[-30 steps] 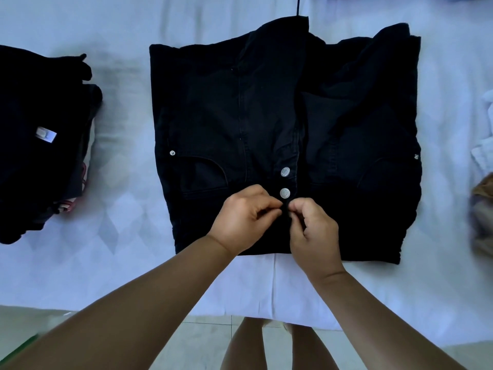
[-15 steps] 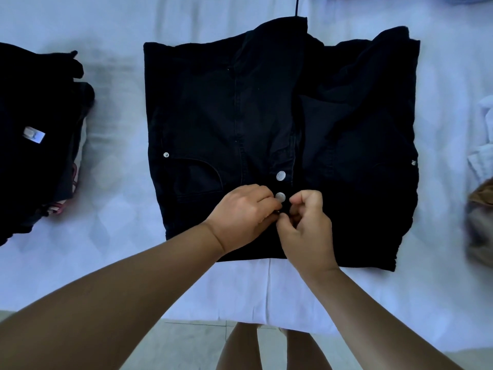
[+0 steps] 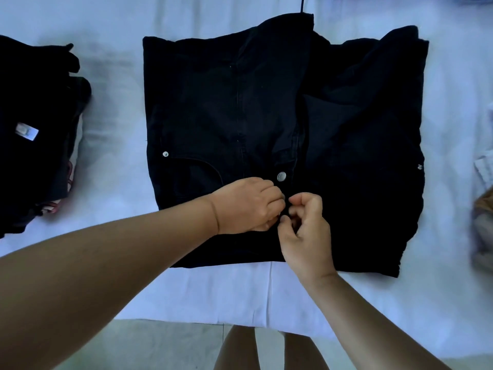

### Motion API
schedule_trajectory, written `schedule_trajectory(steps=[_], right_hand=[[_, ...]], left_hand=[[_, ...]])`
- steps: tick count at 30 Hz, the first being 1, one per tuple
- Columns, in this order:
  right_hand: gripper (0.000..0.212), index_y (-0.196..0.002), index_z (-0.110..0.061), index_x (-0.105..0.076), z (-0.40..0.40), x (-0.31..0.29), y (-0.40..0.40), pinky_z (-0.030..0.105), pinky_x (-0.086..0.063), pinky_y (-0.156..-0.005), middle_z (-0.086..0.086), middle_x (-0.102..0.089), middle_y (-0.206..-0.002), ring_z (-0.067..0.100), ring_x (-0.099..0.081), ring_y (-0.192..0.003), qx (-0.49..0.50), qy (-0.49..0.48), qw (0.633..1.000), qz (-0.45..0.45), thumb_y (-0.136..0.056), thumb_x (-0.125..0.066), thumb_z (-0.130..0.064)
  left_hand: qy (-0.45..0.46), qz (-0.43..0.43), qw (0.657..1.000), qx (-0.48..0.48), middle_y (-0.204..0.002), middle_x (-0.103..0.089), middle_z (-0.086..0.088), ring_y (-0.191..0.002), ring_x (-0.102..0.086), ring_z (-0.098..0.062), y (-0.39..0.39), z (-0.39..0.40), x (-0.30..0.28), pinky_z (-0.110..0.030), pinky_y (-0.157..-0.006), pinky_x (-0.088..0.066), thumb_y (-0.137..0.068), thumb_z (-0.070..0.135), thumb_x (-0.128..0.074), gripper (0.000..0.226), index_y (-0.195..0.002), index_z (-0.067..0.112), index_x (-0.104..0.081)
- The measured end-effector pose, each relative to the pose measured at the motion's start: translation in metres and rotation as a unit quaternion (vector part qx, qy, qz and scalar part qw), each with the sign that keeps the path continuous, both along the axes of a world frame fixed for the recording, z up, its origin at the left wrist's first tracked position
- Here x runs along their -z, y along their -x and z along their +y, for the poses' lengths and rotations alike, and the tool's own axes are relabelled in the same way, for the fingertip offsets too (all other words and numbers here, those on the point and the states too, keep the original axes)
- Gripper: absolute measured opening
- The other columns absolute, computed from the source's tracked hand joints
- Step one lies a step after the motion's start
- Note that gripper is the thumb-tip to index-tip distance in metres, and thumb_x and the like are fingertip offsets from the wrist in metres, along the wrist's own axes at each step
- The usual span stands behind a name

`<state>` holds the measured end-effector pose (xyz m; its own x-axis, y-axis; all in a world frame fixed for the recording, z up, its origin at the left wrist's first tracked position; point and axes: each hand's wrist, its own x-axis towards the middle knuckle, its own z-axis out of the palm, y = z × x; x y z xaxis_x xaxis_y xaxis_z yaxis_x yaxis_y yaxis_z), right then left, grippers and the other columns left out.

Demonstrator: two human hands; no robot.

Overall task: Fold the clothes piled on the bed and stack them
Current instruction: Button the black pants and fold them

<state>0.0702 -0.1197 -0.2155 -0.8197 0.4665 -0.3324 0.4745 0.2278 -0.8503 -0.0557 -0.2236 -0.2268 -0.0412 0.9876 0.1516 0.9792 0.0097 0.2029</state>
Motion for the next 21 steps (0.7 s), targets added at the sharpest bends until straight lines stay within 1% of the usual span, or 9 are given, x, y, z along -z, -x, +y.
schedule_trajectory(steps=[4, 5, 7, 9, 13, 15, 17, 19, 21], right_hand=[[0.035, -0.112, -0.026, -0.044, 0.016, -0.004, -0.018, 0.005, -0.042, -0.074, -0.011, -0.065, -0.095, -0.004, -0.060, -0.085, -0.071, 0.016, 0.997, 0.015, -0.081, -0.043, -0.011], [0.037, -0.114, -0.026, -0.046, 0.017, -0.004, -0.024, 0.007, -0.043, -0.079, -0.009, -0.066, -0.100, -0.002, -0.060, -0.091, -0.089, 0.007, 0.996, 0.009, -0.081, -0.043, -0.010], [0.038, -0.117, -0.028, -0.049, 0.016, -0.001, -0.033, 0.022, -0.048, -0.088, -0.011, -0.062, -0.104, 0.005, -0.059, -0.100, -0.109, -0.037, 0.993, 0.013, -0.083, -0.053, -0.009], [0.044, -0.115, -0.030, -0.047, 0.009, 0.003, -0.037, 0.030, -0.048, -0.087, -0.019, -0.053, -0.099, 0.007, -0.054, -0.099, -0.114, -0.106, 0.987, 0.039, -0.078, -0.062, -0.013], [0.029, -0.091, -0.017, -0.053, -0.002, 0.010, -0.036, 0.025, -0.035, -0.080, -0.011, -0.048, -0.089, 0.013, -0.042, -0.087, -0.029, -0.237, 0.970, 0.041, -0.066, -0.066, -0.023], [0.026, -0.079, -0.014, -0.059, -0.006, 0.014, -0.034, 0.020, -0.023, -0.075, -0.006, -0.052, -0.084, 0.011, -0.038, -0.083, 0.011, -0.270, 0.963, 0.022, -0.069, -0.061, -0.038], [0.033, -0.076, -0.013, -0.064, -0.011, 0.016, -0.033, 0.020, -0.019, -0.078, -0.003, -0.055, -0.084, 0.005, -0.031, -0.085, 0.029, -0.281, 0.959, 0.020, -0.073, -0.057, -0.044], [0.028, -0.075, -0.013, -0.063, -0.013, 0.016, -0.032, 0.028, -0.022, -0.081, -0.002, -0.055, -0.083, 0.006, -0.032, -0.083, 0.021, -0.293, 0.955, 0.038, -0.075, -0.055, -0.040], [0.015, -0.074, -0.017, -0.054, -0.015, 0.016, -0.031, 0.032, -0.024, -0.076, -0.002, -0.054, -0.078, 0.012, -0.036, -0.079, -0.016, -0.322, 0.945, 0.058, -0.074, -0.053, -0.032]], left_hand=[[-0.008, 0.047, 0.999, 0.002, -0.070, -0.062, -0.004, -0.057, -0.057, -0.020, -0.005, 0.001, 0.007, -0.028, -0.054, -0.047, -0.085, 0.018, -0.045, 0.028, -0.082, 0.005, -0.070], [-0.014, 0.069, 0.997, 0.002, -0.070, -0.062, -0.004, -0.057, -0.056, -0.019, -0.007, 0.000, 0.009, -0.028, -0.053, -0.047, -0.084, 0.016, -0.048, 0.025, -0.084, 0.004, -0.070], [-0.010, 0.103, 0.995, 0.007, -0.071, -0.063, -0.003, -0.056, -0.056, -0.018, -0.011, -0.001, 0.010, -0.028, -0.053, -0.046, -0.081, 0.012, -0.053, 0.020, -0.086, 0.006, -0.071], [0.000, 0.112, 0.994, 0.009, -0.073, -0.065, -0.002, -0.056, -0.056, -0.017, -0.013, -0.002, 0.010, -0.027, -0.052, -0.046, -0.080, 0.011, -0.048, 0.025, -0.084, 0.010, -0.073], [0.029, 0.124, 0.992, -0.003, -0.069, -0.063, 0.001, -0.054, -0.055, -0.016, -0.018, 0.004, 0.004, -0.026, -0.049, -0.044, -0.078, 0.011, -0.038, 0.035, -0.081, 0.014, -0.072], [0.043, 0.115, 0.992, -0.009, -0.066, -0.059, 0.002, -0.052, -0.053, -0.016, -0.020, 0.010, 0.002, -0.026, -0.047, -0.042, -0.076, 0.015, -0.044, 0.027, -0.079, 0.015, -0.071], [0.040, 0.106, 0.993, -0.018, -0.062, -0.057, 0.001, -0.050, -0.053, -0.016, -0.019, 0.014, 0.002, -0.026, -0.045, -0.043, -0.072, 0.016, -0.062, 0.007, -0.073, 0.015, -0.068], [0.025, 0.047, 0.998, -0.034, -0.061, -0.056, -0.003, -0.048, -0.054, -0.020, -0.016, 0.014, -0.001, -0.027, -0.044, -0.046, -0.063, 0.012, -0.079, 0.017, -0.072, 0.011, -0.065], [0.007, -0.028, 0.998, -0.060, -0.067, -0.059, -0.006, -0.052, -0.056, -0.023, -0.014, 0.005, -0.003, -0.029, -0.047, -0.049, -0.066, 0.008, -0.078, 0.021, -0.084, 0.006, -0.066]])
